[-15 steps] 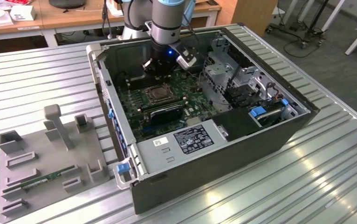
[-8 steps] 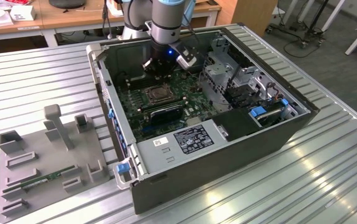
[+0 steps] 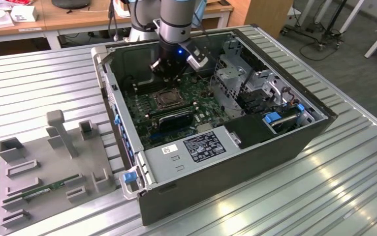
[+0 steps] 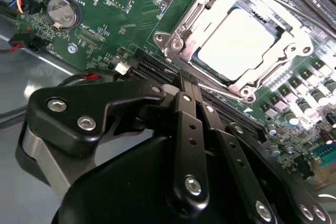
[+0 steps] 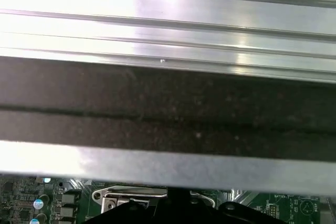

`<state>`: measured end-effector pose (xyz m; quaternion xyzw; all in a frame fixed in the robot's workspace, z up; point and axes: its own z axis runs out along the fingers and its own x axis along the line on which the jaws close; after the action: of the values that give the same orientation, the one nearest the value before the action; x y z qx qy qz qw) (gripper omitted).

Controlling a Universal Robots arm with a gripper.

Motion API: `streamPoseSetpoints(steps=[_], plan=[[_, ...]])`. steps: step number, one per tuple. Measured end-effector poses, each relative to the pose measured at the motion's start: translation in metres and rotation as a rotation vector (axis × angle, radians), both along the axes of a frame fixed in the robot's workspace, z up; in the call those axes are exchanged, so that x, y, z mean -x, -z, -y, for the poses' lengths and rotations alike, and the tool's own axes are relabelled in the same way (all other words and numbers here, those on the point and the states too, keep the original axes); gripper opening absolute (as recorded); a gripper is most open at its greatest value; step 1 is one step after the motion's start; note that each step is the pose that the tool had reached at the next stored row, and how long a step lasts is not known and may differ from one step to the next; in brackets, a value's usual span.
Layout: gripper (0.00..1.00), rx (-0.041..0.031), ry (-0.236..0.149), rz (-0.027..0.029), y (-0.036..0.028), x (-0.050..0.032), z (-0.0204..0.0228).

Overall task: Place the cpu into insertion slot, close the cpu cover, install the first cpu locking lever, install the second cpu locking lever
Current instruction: 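Install the first cpu locking lever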

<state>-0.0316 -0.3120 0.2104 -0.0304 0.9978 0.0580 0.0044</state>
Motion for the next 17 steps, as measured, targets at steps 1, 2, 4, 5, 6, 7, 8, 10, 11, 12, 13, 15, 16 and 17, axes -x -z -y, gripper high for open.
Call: streamPoseSetpoints(steps=[1,2,4,5,6,7,8,10,11,12,13,15,16,17], plan=[[0.11,0.0001,0.0,0.0,-0.0012,0.0,0.0],[0.11,0.0001,0.0,0.0,-0.0025,0.0,0.0],[0.11,-0.0001,0.0,0.0001,-0.0033,0.0,0.0],[0.11,0.0002,0.0,0.0001,-0.0032,0.0,0.0],[0.11,0.0011,0.0,0.0003,-0.0032,0.0,0.0],[0.11,0.0021,0.0,0.0005,-0.0033,0.0,0.0],[0.11,0.0024,0.0,0.0007,-0.0033,0.0001,0.0],[0.11,0.0038,0.0,0.0014,-0.0033,0.0002,0.0],[0.11,0.005,0.0,0.0018,-0.0033,0.0002,0.0],[0.11,0.0053,0.0,0.002,-0.0033,0.0002,0.0],[0.11,0.0053,0.0,0.0021,-0.0033,0.0002,0.0],[0.11,0.0054,0.0,0.0024,-0.0033,0.0005,0.0],[0.11,0.0054,0.0,0.0031,-0.0033,0.001,0.0],[0.11,0.0055,0.0,0.0042,-0.0033,0.0018,0.0]])
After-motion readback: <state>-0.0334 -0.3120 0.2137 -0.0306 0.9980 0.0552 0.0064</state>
